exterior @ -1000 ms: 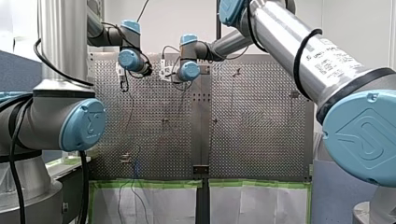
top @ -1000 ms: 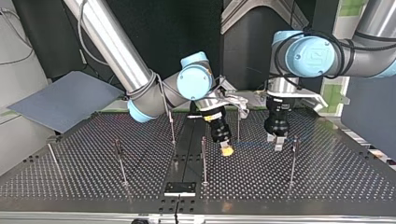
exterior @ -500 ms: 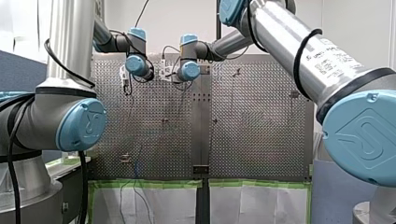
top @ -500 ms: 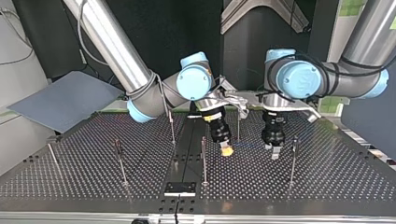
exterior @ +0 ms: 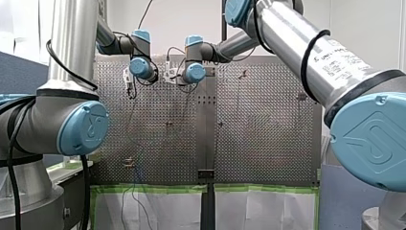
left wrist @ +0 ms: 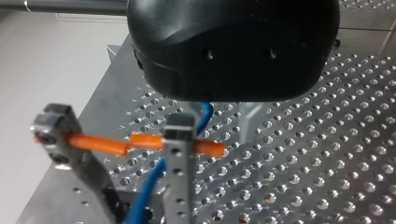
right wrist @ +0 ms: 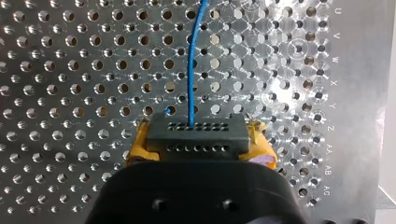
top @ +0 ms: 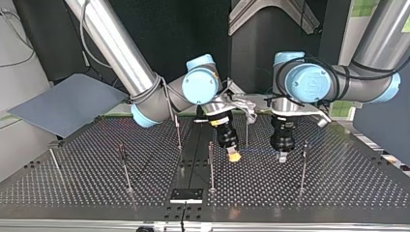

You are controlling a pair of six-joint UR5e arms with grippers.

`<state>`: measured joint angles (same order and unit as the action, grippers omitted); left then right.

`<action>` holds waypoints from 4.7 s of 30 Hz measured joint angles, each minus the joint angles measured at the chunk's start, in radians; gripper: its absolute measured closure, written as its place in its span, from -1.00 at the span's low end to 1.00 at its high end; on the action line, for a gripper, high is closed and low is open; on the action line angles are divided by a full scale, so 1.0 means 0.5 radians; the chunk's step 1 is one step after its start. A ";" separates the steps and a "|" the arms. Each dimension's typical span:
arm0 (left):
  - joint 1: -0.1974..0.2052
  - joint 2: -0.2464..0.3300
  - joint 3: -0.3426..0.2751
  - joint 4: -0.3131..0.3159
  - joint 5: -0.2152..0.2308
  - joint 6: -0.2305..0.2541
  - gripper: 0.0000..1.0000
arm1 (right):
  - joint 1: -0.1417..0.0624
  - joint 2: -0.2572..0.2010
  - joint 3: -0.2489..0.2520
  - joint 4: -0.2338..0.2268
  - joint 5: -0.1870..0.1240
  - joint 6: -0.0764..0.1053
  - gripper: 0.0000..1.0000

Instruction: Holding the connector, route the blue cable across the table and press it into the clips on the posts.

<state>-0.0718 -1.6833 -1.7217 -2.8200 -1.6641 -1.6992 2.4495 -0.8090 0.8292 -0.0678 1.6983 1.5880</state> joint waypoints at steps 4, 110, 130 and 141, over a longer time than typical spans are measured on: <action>-0.008 0.000 -0.012 -0.042 -0.001 -0.009 0.97 | 0.000 0.001 0.000 0.005 0.000 0.002 1.00; 0.066 -0.655 -0.298 0.707 0.053 -0.368 0.97 | -0.199 0.094 0.585 -0.049 -0.201 0.031 1.00; 0.089 -0.656 -0.256 0.683 0.125 -0.347 0.29 | -0.257 0.094 0.583 -0.052 -0.212 0.031 1.00; 0.033 -0.656 -0.261 0.490 -0.026 -0.209 -1.00 | -0.282 0.094 0.583 -0.050 -0.232 0.031 1.00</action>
<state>-0.0553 -2.0111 -1.8525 -2.5752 -1.6773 -1.8039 2.3086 -0.7621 1.1208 -0.0929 1.5822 1.6033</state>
